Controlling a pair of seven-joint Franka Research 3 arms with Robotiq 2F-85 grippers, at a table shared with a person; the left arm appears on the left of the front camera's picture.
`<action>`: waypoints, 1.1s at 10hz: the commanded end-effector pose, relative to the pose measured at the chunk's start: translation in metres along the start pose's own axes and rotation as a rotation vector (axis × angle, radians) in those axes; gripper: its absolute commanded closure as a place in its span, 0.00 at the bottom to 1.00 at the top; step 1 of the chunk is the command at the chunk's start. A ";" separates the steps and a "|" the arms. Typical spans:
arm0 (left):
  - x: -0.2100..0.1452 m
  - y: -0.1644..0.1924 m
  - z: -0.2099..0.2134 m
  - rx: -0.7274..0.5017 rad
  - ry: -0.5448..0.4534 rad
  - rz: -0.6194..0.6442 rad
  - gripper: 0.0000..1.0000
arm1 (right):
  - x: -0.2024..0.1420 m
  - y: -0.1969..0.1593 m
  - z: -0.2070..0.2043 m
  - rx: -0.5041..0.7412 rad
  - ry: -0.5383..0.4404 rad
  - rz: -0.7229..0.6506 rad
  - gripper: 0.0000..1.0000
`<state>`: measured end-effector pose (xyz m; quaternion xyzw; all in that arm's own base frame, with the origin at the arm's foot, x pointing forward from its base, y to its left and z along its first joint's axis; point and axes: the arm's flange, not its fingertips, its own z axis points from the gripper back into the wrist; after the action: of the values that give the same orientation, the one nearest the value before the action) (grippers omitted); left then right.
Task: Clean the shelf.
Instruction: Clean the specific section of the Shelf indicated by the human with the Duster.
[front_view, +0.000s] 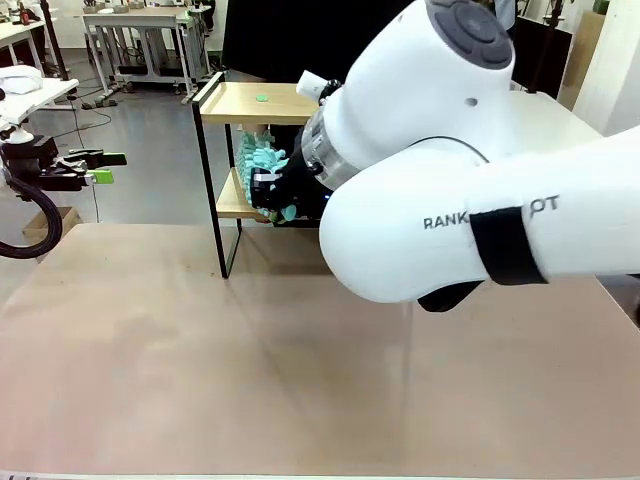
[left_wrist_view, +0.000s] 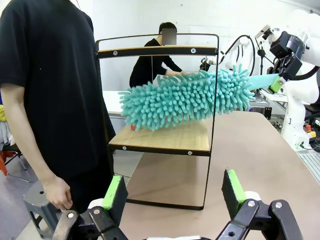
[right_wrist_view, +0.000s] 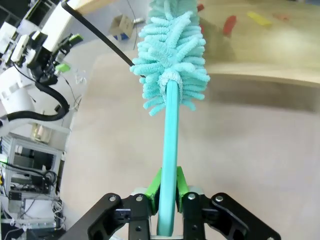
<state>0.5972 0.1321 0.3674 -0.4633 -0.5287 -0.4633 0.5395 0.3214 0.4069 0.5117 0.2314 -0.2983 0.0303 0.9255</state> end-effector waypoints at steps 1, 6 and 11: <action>0.002 -0.002 0.000 -0.002 0.001 -0.010 0.00 | 0.006 0.033 -0.019 -0.012 -0.080 -0.041 0.88; 0.002 -0.002 0.000 -0.002 0.001 -0.010 0.00 | 0.016 0.062 -0.071 -0.040 -0.117 -0.078 0.88; 0.002 -0.002 0.000 -0.002 0.001 -0.010 0.00 | 0.014 0.070 -0.121 -0.061 -0.100 -0.097 0.88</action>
<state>0.5971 0.1320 0.3674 -0.4634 -0.5287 -0.4633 0.5395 0.3450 0.4722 0.4823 0.2101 -0.3229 -0.0231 0.9225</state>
